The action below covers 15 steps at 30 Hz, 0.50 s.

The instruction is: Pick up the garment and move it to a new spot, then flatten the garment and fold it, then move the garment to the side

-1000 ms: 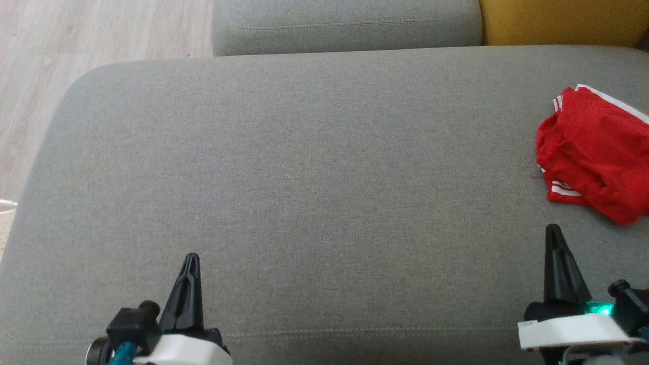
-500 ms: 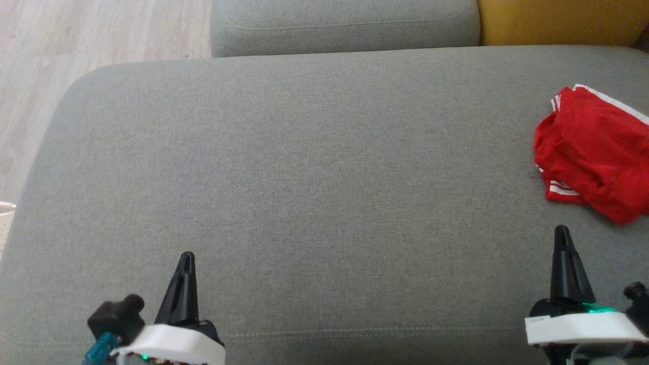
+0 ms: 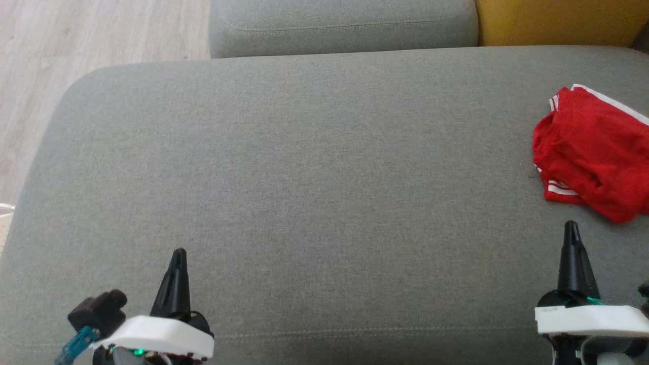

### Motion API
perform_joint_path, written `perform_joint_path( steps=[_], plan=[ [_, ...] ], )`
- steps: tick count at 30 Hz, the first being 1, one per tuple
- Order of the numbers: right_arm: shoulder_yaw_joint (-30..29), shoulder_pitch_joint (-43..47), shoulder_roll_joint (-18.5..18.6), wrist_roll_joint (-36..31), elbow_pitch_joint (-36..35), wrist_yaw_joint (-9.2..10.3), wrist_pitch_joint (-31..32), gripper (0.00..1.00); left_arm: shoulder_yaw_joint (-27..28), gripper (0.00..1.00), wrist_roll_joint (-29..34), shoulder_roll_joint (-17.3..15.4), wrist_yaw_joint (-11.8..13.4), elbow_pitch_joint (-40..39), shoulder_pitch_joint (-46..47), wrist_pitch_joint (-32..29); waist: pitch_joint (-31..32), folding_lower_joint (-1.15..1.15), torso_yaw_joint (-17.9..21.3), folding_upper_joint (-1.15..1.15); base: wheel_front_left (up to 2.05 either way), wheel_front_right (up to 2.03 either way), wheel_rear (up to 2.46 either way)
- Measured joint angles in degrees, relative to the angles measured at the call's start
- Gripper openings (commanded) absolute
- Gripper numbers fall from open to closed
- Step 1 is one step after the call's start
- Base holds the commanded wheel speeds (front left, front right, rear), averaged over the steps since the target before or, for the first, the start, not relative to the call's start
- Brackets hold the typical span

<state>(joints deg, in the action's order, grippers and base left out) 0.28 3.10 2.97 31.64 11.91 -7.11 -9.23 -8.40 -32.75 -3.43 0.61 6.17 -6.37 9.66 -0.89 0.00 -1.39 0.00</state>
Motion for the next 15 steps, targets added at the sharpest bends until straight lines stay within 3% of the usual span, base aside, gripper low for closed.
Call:
perform_joint_path(
  steps=[15],
  plan=[
    [-0.6,-1.1,0.2,10.1,0.6,0.0,2.0,0.0,1.5,0.0,-10.1,-0.2,-1.2,1.5,1.2,-2.1,0.1,0.0,0.2,0.0,0.0,0.0,0.0]
  ],
)
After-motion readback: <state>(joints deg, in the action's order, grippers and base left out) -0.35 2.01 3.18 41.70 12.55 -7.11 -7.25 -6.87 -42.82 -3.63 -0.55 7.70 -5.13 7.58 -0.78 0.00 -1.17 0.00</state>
